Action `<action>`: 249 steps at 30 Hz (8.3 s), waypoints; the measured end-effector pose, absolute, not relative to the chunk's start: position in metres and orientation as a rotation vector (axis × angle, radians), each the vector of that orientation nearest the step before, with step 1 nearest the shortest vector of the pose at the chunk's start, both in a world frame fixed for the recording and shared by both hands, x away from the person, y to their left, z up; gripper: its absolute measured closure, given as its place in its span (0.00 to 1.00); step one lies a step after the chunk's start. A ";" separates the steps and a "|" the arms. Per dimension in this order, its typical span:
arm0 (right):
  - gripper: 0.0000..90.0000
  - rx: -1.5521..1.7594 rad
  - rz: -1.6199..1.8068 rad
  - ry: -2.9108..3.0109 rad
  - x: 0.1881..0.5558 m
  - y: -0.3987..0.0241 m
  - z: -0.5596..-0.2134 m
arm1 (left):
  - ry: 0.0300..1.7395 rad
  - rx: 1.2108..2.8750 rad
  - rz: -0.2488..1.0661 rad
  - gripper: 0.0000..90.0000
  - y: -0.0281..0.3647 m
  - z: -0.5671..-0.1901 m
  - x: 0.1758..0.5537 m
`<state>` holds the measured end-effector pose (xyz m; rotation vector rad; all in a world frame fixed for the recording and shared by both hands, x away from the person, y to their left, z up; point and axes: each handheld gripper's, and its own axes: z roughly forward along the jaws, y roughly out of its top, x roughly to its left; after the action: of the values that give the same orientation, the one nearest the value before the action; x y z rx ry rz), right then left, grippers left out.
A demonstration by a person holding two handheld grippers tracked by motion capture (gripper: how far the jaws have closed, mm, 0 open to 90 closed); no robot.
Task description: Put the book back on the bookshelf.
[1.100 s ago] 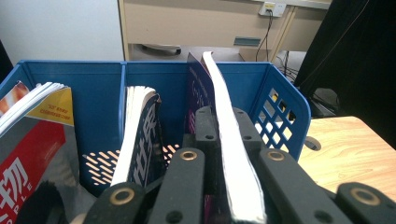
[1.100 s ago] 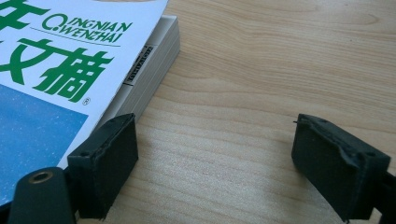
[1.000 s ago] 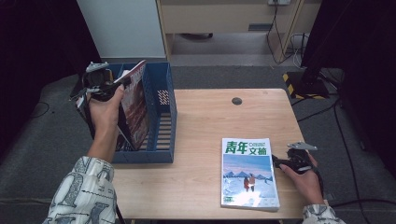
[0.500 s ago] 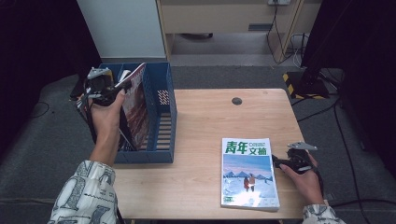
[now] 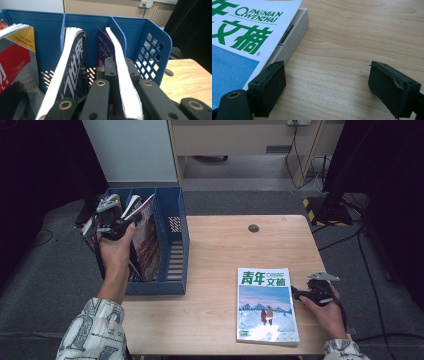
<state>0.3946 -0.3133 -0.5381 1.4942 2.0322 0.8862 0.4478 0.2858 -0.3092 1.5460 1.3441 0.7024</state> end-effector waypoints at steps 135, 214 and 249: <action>0.16 1.492 0.888 2.036 0.395 -0.313 -0.538 | 1.366 1.438 0.764 0.93 0.281 -0.347 0.446; 0.15 1.504 0.880 2.024 0.394 -0.313 -0.538 | 1.242 1.670 0.752 0.52 0.281 -0.399 0.336; 0.14 1.539 0.878 2.006 0.391 -0.315 -0.536 | 0.981 1.981 0.526 0.36 0.110 -0.461 0.378</action>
<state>0.3907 -0.3151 -0.5355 1.5392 2.0062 0.8785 0.3776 0.1103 -0.4611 1.9809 0.9807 0.5262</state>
